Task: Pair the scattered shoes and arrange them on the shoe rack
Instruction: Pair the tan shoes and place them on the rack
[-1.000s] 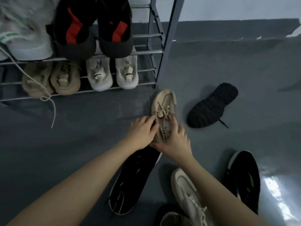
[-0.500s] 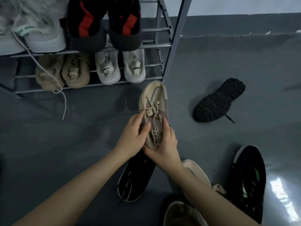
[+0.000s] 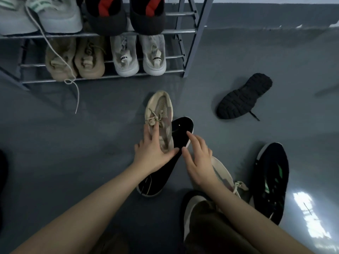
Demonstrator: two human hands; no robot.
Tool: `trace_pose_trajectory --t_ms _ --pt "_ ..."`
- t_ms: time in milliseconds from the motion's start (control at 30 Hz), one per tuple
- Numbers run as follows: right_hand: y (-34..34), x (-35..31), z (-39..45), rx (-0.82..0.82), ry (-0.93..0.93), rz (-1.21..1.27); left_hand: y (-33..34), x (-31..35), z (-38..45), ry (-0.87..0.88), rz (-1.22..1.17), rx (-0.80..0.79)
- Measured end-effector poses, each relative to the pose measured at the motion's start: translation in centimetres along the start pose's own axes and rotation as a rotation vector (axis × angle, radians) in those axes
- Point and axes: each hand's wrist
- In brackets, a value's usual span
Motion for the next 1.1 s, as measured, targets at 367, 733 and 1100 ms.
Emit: trace_pose_trajectory --t_ms 367,733,1100 --pt "-4.7 6.4 -5.0 -0.159 0.331 -0.487 0.6 3.0 -2.1 0.078 0.006 0.264" --pt "-4.3 4.3 -1.8 -0.005 0.064 -0.519 0.4 1.9 -3.2 0.181 0.102 0.274" --pt "0.2 -6.8 8.5 0.066 -0.255 -0.296 -4.1 -4.8 -2.8 0.006 -0.023 0.377"
Point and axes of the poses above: each hand's wrist, its own z-axis towards the middle knuckle, its own y-axis out of the palm, x = y × z, and after that the axes turned 14 degrees about z, right-handed
